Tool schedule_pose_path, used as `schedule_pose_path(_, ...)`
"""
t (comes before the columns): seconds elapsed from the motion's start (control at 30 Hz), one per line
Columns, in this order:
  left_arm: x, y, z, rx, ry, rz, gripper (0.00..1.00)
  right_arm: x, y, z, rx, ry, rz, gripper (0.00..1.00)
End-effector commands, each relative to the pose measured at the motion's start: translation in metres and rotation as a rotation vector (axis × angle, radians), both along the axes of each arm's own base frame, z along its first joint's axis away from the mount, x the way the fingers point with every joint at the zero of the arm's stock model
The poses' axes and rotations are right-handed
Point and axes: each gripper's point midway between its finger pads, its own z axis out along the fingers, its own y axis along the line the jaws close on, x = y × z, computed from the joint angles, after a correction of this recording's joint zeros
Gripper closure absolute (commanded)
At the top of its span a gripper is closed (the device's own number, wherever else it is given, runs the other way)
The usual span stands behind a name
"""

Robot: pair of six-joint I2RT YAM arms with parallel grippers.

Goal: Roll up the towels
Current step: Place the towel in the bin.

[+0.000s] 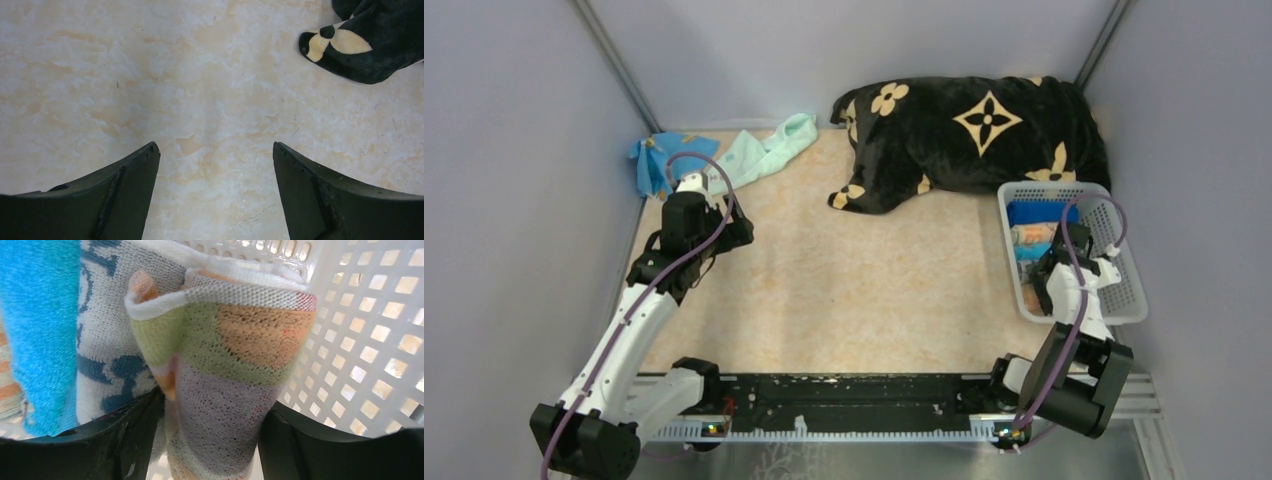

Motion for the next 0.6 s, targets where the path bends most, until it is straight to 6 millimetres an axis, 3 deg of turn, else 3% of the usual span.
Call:
schedule_pose_path(0.0,0.002,0.0,0.005,-0.019,-0.032,0.0,0.11,0.001,0.001,-0.022,0.044,0.006,-0.018,0.35)
schedule_pose_path(0.23,0.002,0.0,0.005,-0.022,-0.032,-0.001,0.11,-0.003,-0.001,-0.044,0.097,0.006,-0.013,0.32)
schedule_pose_path(0.43,0.002,0.001,0.005,-0.019,-0.031,0.002,0.11,-0.006,-0.011,-0.026,0.044,-0.001,-0.041,0.15)
schedule_pose_path(0.57,0.003,0.002,0.005,-0.018,-0.03,0.006,0.11,-0.004,-0.012,-0.013,0.041,-0.014,-0.056,0.11)
